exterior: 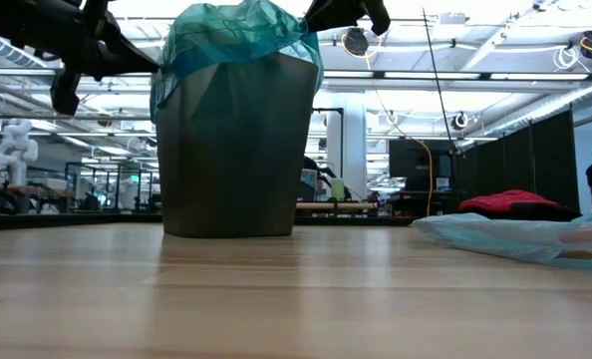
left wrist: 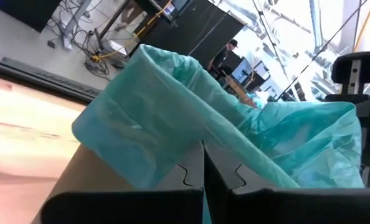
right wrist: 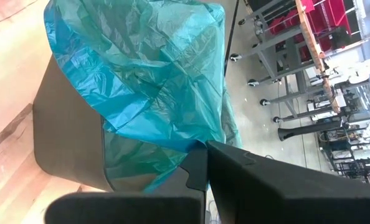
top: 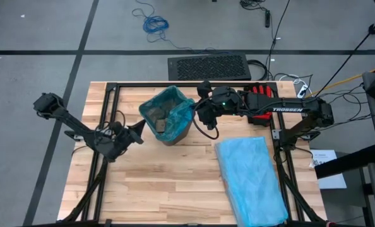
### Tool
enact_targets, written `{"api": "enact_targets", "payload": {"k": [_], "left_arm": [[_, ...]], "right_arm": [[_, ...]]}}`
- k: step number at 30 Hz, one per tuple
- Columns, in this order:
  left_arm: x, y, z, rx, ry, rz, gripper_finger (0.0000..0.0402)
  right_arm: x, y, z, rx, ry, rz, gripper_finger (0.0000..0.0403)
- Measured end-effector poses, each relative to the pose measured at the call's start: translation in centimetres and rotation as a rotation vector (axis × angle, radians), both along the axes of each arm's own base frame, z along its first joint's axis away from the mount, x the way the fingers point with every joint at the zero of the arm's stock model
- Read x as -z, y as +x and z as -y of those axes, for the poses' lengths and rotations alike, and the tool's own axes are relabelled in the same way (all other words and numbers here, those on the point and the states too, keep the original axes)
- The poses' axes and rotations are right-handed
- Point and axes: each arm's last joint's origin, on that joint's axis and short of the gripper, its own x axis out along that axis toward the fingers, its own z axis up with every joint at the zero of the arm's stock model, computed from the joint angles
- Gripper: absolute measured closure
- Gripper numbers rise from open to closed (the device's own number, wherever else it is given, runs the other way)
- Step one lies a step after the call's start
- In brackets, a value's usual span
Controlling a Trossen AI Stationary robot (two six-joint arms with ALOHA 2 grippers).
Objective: Place trash/remove bag and relplace
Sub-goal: Remove the trash bag from the bin
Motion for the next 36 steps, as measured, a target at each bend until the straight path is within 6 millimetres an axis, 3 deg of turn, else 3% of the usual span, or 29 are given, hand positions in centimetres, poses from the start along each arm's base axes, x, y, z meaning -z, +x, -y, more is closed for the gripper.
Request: {"api": "enact_targets", "payload": {"k": [16, 23, 27, 31, 36], "left_arm": [[-0.8, -0.3, -0.2, 0.043, 0.037, -0.016, 0.0401], [-0.8, -0.3, -0.2, 0.042, 0.055, -0.035, 0.0401], [-0.8, -0.3, -0.2, 0.042, 0.055, -0.036, 0.0401], [-0.8, -0.3, -0.2, 0.042, 0.073, -0.055, 0.0401], [-0.8, -0.3, -0.2, 0.046, 0.075, -0.056, 0.0401]], "right_arm": [[0.8, -0.5, -0.1, 0.017, 0.049, -0.085, 0.0403], [1.8, -1.1, -0.6, -0.037, 0.243, -0.182, 0.0403], [1.6, -0.9, -0.7, 0.025, 0.357, -0.123, 0.0402], [0.9, -0.4, -0.6, 0.069, 0.436, -0.024, 0.0378], [0.3, -0.1, -0.6, 0.099, 0.514, 0.067, 0.0318]]}}
